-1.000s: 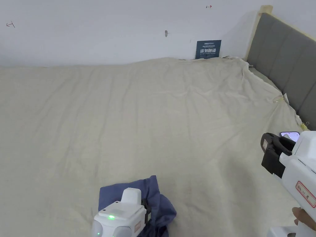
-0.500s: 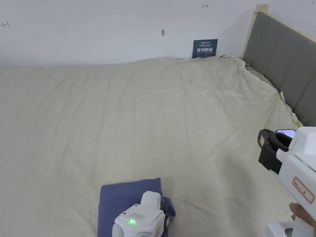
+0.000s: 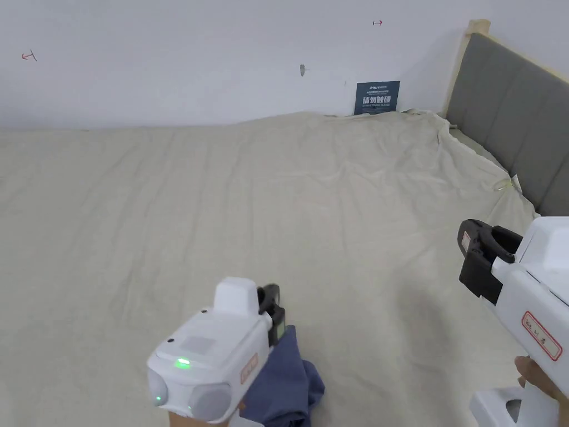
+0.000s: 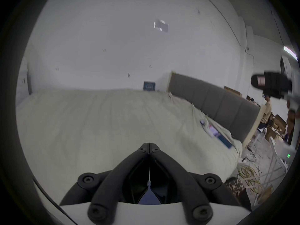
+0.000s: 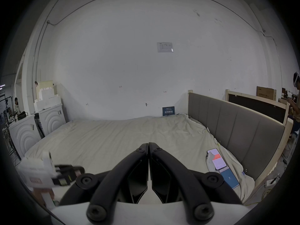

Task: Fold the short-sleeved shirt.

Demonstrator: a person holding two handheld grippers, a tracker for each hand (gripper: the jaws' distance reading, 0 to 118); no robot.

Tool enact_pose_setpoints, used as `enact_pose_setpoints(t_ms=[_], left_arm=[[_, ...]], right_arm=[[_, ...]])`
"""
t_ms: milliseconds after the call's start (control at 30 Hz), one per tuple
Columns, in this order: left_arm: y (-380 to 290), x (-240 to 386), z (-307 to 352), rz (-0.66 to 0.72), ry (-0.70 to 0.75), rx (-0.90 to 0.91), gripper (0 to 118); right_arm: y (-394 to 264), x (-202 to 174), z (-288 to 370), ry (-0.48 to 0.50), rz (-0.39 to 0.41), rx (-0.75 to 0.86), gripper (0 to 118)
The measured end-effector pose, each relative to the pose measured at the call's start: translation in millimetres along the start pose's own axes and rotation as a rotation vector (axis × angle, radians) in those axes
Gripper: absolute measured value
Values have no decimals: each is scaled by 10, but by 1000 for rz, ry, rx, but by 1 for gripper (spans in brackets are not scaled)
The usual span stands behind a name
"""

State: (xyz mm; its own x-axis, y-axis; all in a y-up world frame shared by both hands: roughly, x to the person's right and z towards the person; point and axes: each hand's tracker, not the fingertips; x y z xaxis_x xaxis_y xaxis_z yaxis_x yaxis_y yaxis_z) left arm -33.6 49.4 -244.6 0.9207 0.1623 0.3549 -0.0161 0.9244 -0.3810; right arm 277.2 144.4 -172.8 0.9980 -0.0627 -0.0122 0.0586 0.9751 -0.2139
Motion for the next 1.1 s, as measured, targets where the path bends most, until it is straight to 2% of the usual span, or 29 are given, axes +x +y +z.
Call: enact_pose_setpoints(t_ms=[200,467,800,1100], left_arm=[[517,-386,376,-44,125,195,0],[817,-868,789,-78,327,306,0],[786,-1291,1197,-17,465,360,0],[747,-1406,1315,-4,500,356,0]], right_arm=[[145,-232,-31,28,12,58,0],[270,-628,-55,58,28,141,0],[224,-994,-140,80,46,167,0],[123,-1081,-210,90,48,157,0]])
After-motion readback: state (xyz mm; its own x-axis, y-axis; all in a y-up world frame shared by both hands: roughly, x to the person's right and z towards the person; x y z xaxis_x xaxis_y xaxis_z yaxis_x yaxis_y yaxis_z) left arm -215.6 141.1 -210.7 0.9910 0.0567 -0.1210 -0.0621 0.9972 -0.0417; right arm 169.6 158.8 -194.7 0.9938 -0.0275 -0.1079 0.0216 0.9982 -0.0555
